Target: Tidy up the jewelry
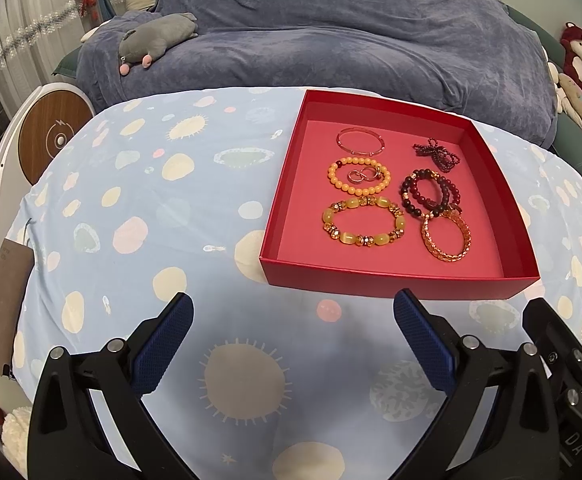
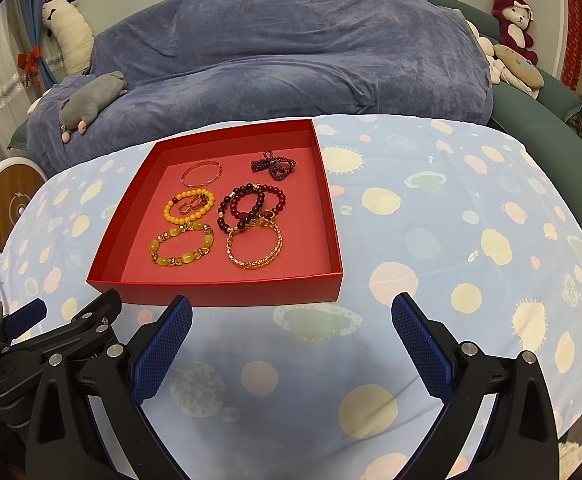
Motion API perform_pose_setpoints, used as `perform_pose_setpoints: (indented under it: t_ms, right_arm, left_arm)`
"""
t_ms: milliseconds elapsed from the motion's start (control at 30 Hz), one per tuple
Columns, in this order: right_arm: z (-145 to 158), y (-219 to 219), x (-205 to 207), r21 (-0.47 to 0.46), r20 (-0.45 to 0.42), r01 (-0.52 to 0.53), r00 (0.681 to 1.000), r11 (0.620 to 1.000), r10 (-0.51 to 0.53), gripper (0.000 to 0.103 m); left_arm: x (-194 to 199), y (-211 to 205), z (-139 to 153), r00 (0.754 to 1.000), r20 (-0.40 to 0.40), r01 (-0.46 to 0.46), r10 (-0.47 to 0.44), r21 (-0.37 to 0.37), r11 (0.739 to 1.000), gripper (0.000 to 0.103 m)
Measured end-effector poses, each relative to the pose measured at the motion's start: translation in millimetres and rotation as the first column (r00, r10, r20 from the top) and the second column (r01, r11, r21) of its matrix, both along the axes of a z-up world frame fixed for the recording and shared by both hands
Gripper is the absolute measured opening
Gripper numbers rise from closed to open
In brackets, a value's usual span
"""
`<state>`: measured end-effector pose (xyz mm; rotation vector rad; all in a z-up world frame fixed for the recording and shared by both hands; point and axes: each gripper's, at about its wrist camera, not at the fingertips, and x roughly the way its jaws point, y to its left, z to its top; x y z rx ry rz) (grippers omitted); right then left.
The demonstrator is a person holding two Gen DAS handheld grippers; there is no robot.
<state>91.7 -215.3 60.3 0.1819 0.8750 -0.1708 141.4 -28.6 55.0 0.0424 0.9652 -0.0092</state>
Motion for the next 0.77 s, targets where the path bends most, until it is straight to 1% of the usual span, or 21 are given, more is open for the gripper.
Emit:
perform_pose_setpoints:
  t_ms: [767]
  right_arm:
    - [0.0, -0.3, 0.1, -0.001, 0.000, 0.000, 1.000, 1.000, 0.000, 0.096]
  left_arm:
    - [1.7, 3.5, 0.7, 1.000, 0.008, -0.008, 0.008, -0.004, 1.000, 0.096]
